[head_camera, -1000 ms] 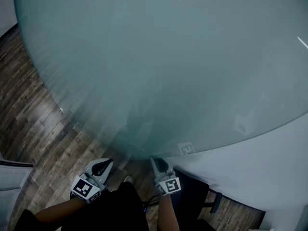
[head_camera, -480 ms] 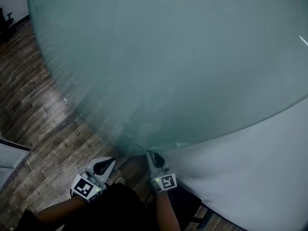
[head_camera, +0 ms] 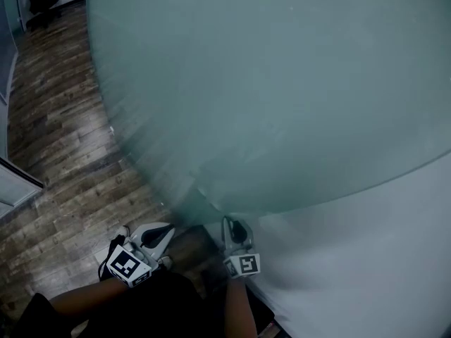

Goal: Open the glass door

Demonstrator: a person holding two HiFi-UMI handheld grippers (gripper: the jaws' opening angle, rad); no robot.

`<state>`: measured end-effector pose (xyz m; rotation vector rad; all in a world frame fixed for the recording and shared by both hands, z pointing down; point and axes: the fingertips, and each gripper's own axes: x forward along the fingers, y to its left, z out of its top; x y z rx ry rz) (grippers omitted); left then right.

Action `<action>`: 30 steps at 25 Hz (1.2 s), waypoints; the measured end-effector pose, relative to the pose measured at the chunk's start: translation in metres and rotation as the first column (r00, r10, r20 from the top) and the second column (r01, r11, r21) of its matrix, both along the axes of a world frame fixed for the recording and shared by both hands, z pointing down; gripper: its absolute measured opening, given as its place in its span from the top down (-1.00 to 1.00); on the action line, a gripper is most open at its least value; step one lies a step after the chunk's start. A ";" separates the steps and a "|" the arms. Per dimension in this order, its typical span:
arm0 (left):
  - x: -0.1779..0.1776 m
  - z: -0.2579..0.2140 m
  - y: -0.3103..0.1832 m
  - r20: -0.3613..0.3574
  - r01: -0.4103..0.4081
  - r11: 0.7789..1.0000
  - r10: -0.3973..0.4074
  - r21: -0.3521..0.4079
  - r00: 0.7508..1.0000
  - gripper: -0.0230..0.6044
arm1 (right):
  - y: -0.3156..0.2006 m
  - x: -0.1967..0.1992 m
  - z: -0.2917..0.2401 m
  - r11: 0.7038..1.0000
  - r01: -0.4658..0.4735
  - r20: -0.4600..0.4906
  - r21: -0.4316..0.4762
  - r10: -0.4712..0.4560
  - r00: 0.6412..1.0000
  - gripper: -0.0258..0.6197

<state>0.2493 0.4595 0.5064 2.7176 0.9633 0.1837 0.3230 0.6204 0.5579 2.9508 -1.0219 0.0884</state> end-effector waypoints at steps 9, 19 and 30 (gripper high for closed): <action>0.000 -0.009 0.004 -0.014 0.047 0.999 -0.047 0.010 0.999 0.93 | -0.008 -0.003 -0.002 0.991 0.131 -0.018 -0.035 -0.132 0.991 0.70; -0.018 -0.018 0.019 -0.043 0.012 0.999 -0.011 0.033 0.999 0.93 | -0.010 0.002 -0.010 0.988 0.135 -0.001 -0.069 -0.136 0.991 0.70; -0.040 -0.024 0.005 -0.069 0.042 0.997 -0.038 0.062 0.997 0.92 | -0.010 0.009 -0.013 0.989 0.122 -0.017 -0.088 -0.124 0.992 0.69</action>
